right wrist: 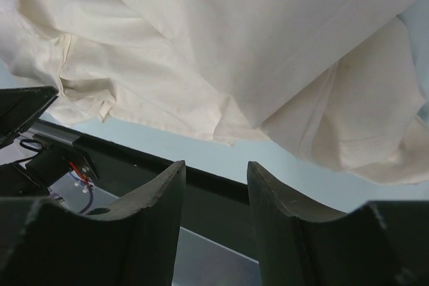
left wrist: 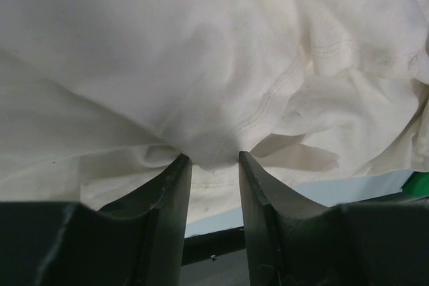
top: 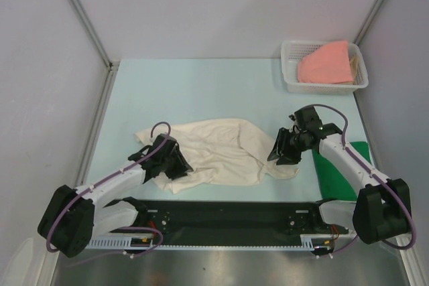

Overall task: Fold and stack the t-shirts
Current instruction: Flatten the tshirt out

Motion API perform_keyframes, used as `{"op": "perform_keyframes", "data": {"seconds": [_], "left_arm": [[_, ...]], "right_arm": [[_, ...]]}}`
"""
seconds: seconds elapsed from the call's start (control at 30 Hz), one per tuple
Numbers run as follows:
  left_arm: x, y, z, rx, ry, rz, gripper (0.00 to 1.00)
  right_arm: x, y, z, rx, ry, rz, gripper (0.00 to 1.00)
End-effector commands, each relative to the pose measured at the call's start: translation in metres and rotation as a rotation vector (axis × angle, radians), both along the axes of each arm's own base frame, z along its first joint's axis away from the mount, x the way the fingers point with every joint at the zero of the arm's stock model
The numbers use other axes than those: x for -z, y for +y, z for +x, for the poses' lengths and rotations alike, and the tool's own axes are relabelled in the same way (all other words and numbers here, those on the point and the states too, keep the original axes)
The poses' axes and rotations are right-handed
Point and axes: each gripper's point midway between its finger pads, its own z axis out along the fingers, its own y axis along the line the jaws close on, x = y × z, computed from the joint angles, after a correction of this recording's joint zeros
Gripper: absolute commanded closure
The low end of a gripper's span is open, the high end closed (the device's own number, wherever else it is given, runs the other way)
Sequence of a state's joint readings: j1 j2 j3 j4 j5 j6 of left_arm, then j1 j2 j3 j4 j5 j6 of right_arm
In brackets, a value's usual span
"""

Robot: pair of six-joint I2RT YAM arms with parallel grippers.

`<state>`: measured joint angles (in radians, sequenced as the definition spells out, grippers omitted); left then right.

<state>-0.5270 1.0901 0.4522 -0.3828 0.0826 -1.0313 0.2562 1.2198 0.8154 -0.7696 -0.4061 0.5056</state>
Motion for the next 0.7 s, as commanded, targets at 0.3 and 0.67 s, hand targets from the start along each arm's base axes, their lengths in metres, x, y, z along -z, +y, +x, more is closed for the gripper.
{"op": "perform_keyframes", "data": {"seconds": [0.3,0.67], "left_arm": [[-0.019,-0.001,0.029,-0.008,-0.106,0.027,1.00],[-0.065,-0.001,0.033,0.071,-0.221,0.027,1.00]], "right_arm": [[0.013,0.018,-0.007,0.009,0.009,0.049,0.51],[0.038,0.004,0.006,0.044,-0.018,0.033,0.65]]}}
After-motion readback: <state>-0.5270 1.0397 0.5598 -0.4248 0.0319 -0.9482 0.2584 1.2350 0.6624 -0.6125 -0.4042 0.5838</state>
